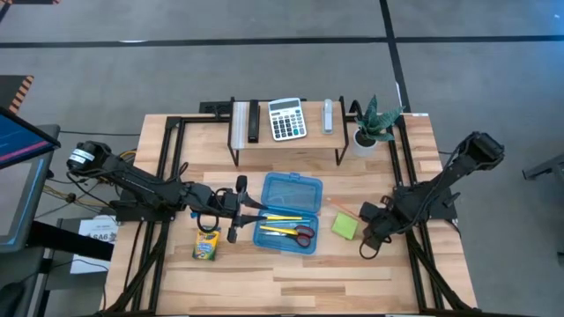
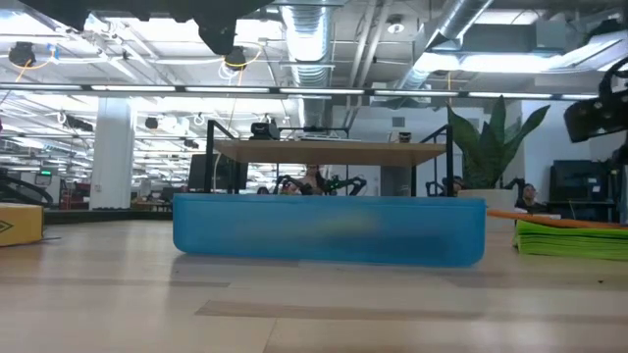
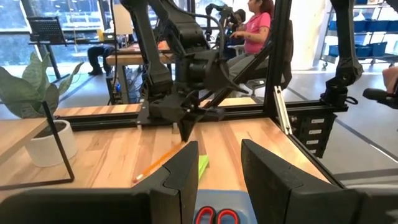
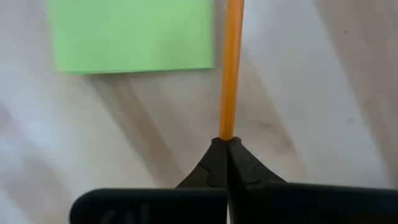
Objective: Pack school essentials
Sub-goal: Put the yellow pencil into the blue supply box, then put the blue eraser into the blue supply box
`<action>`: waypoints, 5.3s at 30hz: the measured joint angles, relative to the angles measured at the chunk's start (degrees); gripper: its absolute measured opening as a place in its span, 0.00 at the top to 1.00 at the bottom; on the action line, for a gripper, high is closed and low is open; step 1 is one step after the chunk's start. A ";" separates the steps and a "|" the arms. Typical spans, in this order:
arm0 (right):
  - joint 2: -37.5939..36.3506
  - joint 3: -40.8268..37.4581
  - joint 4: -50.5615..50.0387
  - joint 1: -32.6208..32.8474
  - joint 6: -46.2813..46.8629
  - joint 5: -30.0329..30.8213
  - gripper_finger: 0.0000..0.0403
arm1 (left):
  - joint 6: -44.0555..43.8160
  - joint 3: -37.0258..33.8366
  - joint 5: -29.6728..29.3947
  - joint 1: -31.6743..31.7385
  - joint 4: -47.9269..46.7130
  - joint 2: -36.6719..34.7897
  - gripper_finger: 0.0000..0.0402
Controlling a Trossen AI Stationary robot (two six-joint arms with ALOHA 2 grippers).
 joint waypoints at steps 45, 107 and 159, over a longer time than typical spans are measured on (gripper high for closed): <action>27.66 30.48 19.86 -19.29 -44.60 -7.60 1.00 | 1.51 -1.20 -19.89 -13.34 -16.96 -13.44 0.73; 19.33 32.60 27.17 -12.06 -46.90 1.49 0.67 | -69.29 -4.18 -4.58 -12.46 -88.81 -10.21 0.62; 19.33 32.64 27.40 -12.10 -46.57 3.19 0.67 | -50.04 2.31 -1.18 -1.66 -88.39 -0.85 1.00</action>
